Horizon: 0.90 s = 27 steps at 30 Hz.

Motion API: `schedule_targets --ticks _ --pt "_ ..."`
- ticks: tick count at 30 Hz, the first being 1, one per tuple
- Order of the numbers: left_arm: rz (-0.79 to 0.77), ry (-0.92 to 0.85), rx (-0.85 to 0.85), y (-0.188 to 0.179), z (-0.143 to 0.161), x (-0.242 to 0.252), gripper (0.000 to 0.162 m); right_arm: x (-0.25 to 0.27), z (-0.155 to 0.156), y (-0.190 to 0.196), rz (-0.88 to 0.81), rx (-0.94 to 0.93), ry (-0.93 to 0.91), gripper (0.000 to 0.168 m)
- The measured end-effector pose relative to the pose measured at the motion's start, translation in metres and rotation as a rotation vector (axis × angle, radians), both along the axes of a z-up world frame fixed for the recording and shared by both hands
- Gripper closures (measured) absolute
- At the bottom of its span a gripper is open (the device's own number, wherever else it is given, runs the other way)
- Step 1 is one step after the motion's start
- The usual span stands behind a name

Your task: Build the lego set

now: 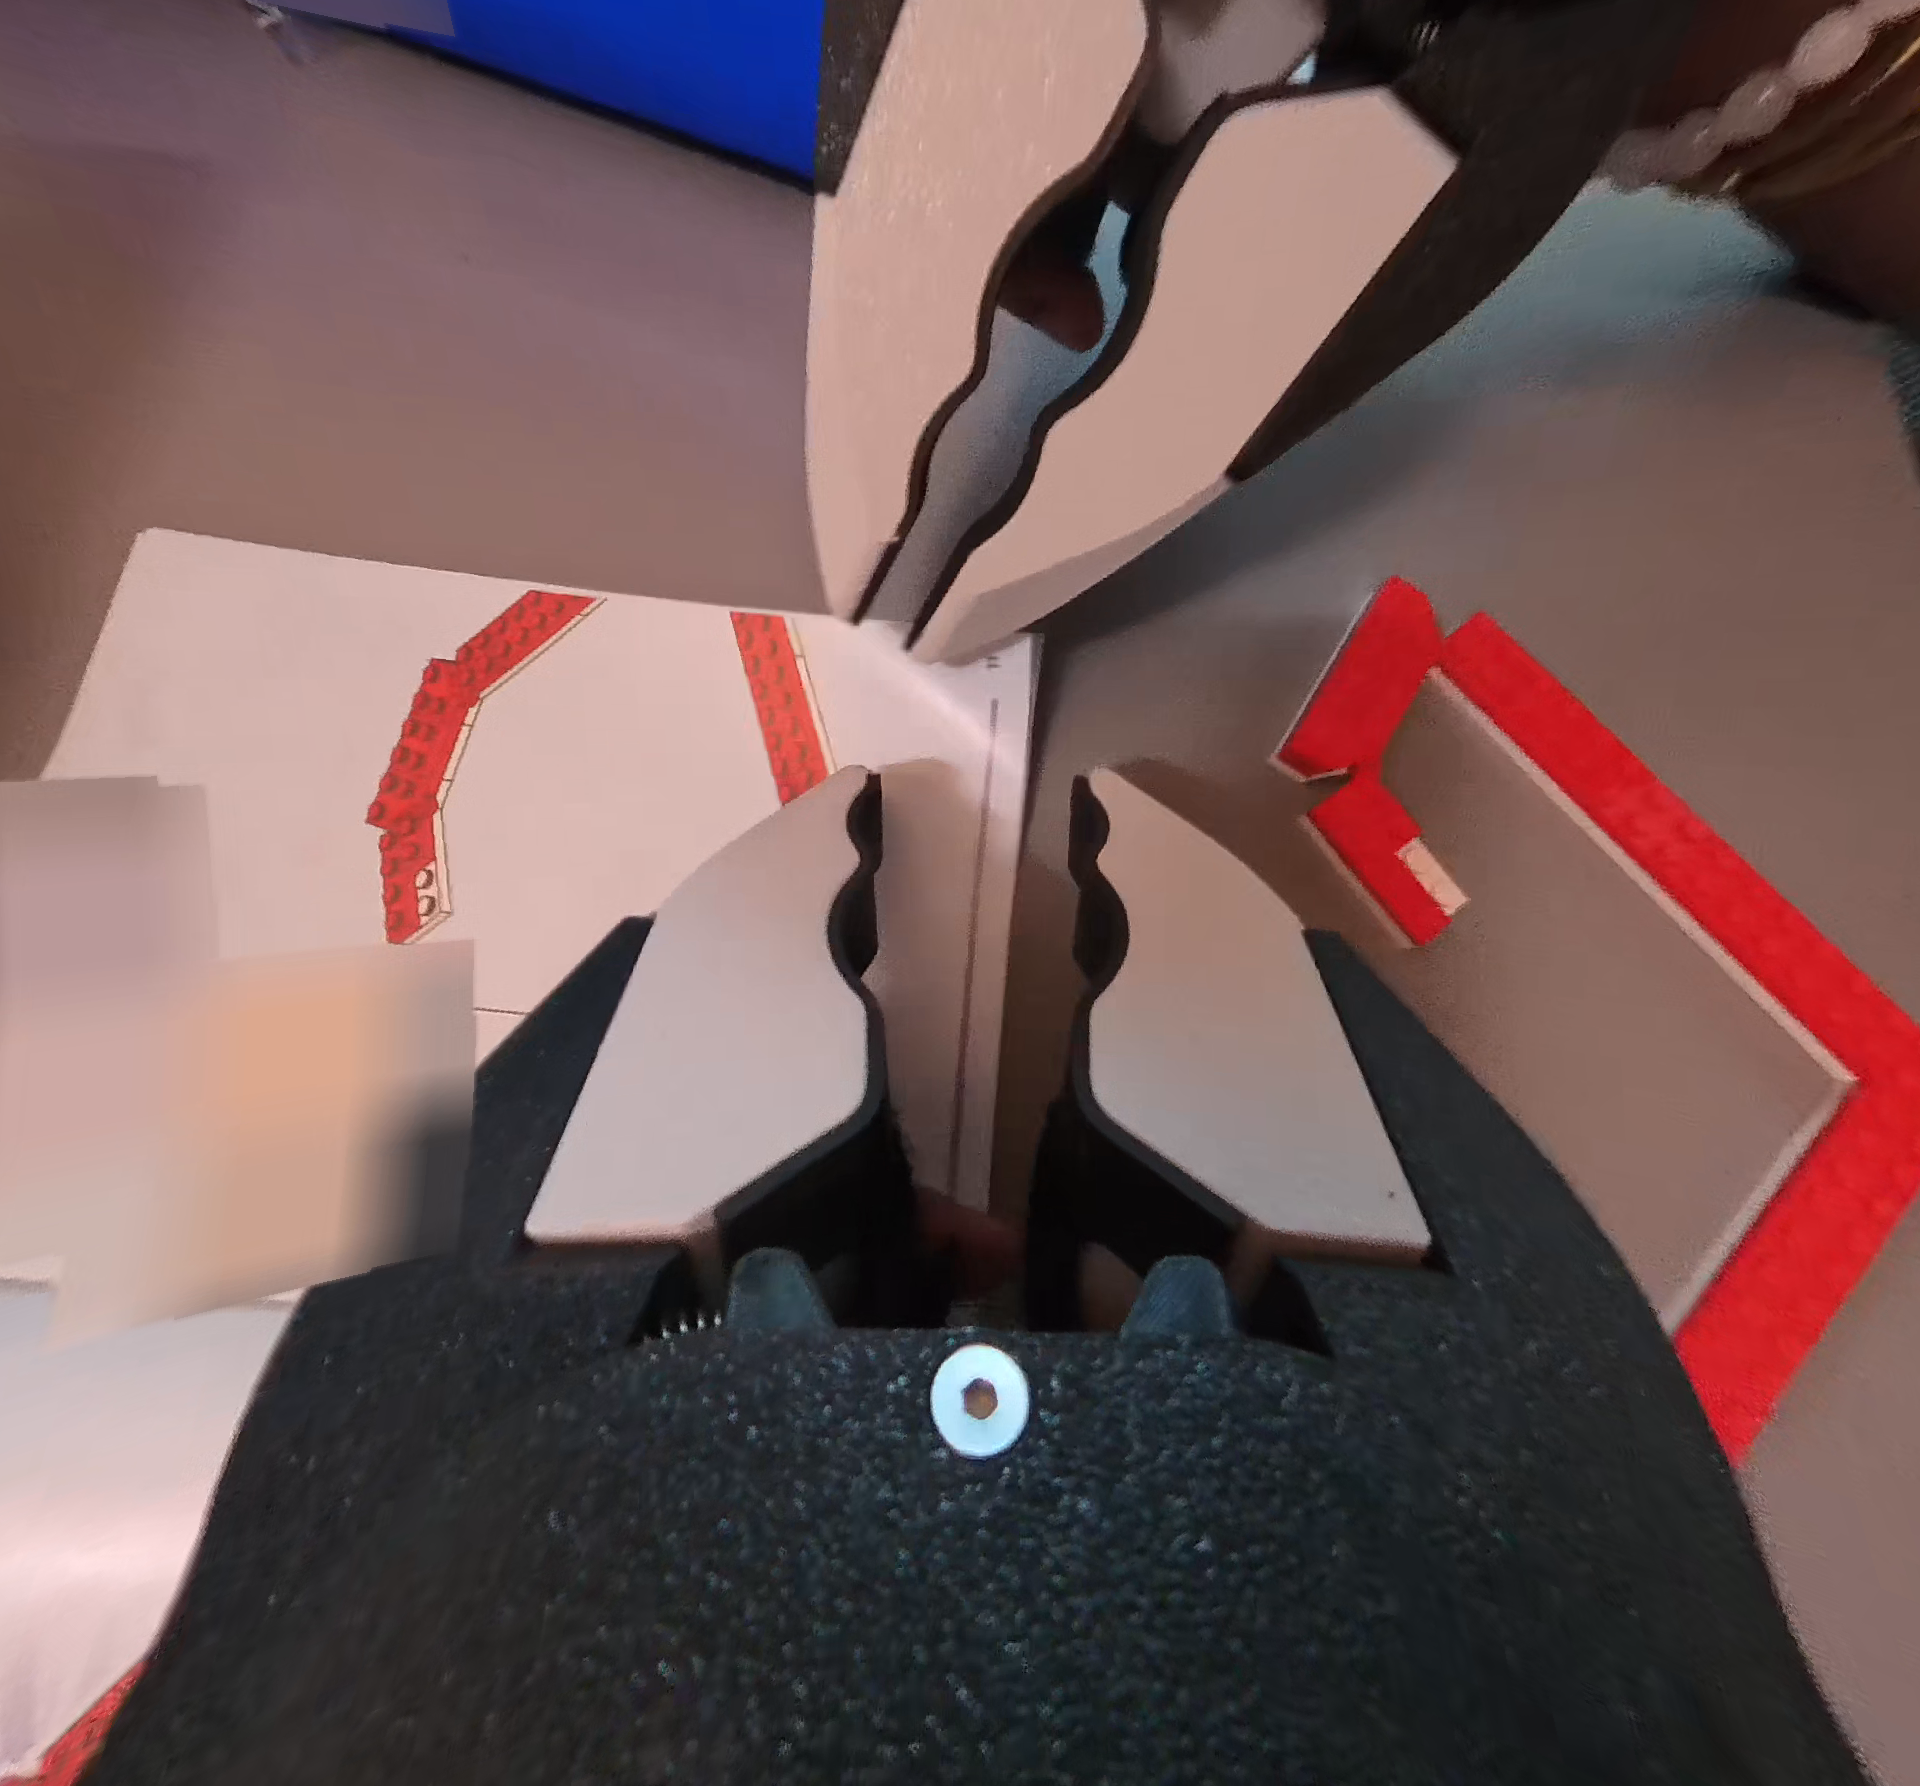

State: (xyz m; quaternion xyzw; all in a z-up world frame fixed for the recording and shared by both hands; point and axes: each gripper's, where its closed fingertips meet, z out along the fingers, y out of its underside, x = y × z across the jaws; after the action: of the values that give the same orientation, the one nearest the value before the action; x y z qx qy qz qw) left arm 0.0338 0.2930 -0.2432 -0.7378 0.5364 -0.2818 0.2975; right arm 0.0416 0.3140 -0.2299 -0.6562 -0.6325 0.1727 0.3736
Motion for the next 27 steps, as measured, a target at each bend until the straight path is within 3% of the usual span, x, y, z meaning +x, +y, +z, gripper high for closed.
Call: schedule_targets --ticks 8,19,22,24,27 --pt "0.014 0.014 0.033 0.005 -0.005 -0.002 0.130 0.015 0.005 -0.022 0.148 -0.018 -0.038 0.149" --pt "0.012 -0.010 0.006 0.005 -0.004 -0.003 0.131 0.007 -0.003 -0.017 0.225 0.050 -0.150 0.149" --pt "0.006 -0.011 0.001 0.004 -0.005 -0.003 0.131 0.004 -0.004 -0.015 0.249 0.094 -0.176 0.154" --pt "0.005 -0.023 -0.001 0.004 -0.002 -0.003 0.131 0.003 -0.003 -0.011 0.259 0.131 -0.178 0.168" --pt "-0.009 -0.040 0.025 0.003 0.007 -0.005 0.128 -0.003 0.008 -0.005 0.237 0.141 -0.112 0.168"
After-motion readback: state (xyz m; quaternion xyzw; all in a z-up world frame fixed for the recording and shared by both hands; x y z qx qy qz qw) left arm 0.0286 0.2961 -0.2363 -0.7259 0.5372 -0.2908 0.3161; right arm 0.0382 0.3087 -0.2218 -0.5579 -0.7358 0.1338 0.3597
